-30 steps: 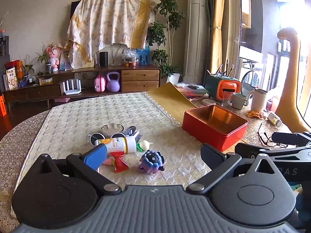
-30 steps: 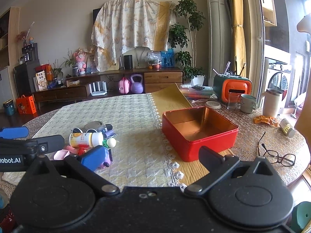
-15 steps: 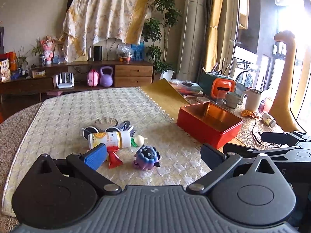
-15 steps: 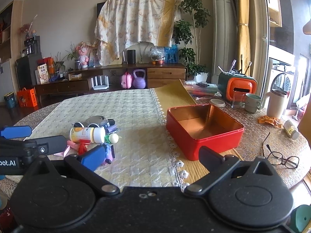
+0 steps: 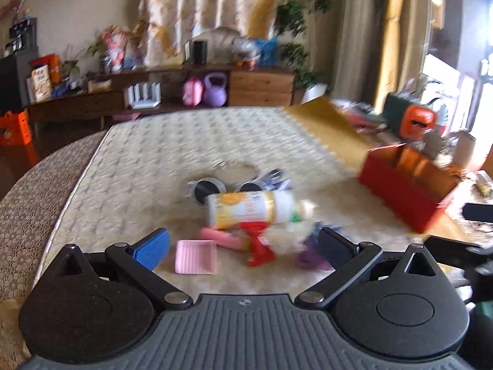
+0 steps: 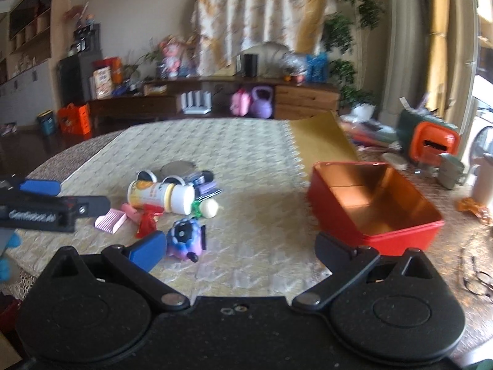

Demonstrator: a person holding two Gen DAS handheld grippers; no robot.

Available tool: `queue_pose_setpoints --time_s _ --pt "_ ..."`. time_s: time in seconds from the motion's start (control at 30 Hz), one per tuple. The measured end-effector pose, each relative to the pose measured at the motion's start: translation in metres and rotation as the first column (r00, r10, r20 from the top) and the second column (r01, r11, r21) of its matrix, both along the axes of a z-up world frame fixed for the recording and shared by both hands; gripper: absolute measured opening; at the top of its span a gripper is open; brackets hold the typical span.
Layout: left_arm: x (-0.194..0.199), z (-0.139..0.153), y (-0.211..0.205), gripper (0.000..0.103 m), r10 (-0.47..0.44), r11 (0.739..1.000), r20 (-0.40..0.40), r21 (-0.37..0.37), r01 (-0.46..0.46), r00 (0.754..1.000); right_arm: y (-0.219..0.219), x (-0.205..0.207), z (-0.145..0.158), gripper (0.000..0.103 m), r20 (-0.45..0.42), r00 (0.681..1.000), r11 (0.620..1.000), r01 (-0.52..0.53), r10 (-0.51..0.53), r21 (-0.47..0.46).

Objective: Organize rigid objects
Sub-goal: 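Grasp the pink comb with the left tool while the right tool grasps the blue-purple spiky toy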

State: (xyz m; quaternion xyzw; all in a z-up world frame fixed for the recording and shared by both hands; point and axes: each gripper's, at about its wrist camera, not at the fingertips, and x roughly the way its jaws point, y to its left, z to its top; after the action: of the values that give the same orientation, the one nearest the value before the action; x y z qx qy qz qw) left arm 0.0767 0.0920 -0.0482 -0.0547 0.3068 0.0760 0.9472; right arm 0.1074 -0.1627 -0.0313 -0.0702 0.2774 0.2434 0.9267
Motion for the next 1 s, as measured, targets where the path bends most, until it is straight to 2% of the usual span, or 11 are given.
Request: queue_pose_setpoints --time_s 0.13,0.3,0.43,0.6,0.73,0.8,0.83,1.0 --pt "0.022 -0.024 0.023 0.103 0.051 0.999 -0.070 -0.015 -0.052 0.996 0.015 0.024 -0.015 0.100 -0.055 0.998 0.999 -0.037 0.035 -0.025" --pt "0.037 -0.049 0.043 0.103 0.094 0.992 -0.132 -0.071 -0.104 0.987 0.034 0.042 -0.027 0.098 -0.094 0.992 0.996 -0.090 0.087 -0.025" --pt "0.044 -0.061 0.046 0.102 0.107 0.991 -0.153 -0.062 -0.118 0.982 0.051 0.049 -0.040 0.091 -0.107 0.982 0.985 -0.164 0.158 -0.055" --pt "0.046 -0.065 0.045 0.102 0.111 0.992 -0.133 -0.052 -0.119 0.985 0.068 0.054 -0.048 0.086 -0.122 0.975 0.978 -0.193 0.183 -0.073" --pt "0.051 -0.070 0.045 0.089 0.113 0.991 -0.155 -0.049 -0.122 0.981 0.076 0.058 -0.051 0.080 -0.135 0.971 0.975 -0.208 0.197 -0.072" --pt "0.051 -0.070 0.044 0.086 0.115 0.992 -0.146 -0.038 -0.122 0.983 0.079 0.060 -0.052 0.079 -0.141 0.970 0.975 -0.209 0.197 -0.072" --pt "0.051 -0.070 0.043 0.080 0.111 0.993 -0.144 -0.034 -0.117 0.983 0.080 0.060 -0.052 0.078 -0.143 0.970 0.975 -0.210 0.198 -0.074" --pt "0.050 -0.070 0.039 0.066 0.111 0.994 -0.135 -0.005 -0.112 0.985 0.084 0.064 -0.056 0.072 -0.153 0.972 0.978 -0.192 0.178 -0.080"
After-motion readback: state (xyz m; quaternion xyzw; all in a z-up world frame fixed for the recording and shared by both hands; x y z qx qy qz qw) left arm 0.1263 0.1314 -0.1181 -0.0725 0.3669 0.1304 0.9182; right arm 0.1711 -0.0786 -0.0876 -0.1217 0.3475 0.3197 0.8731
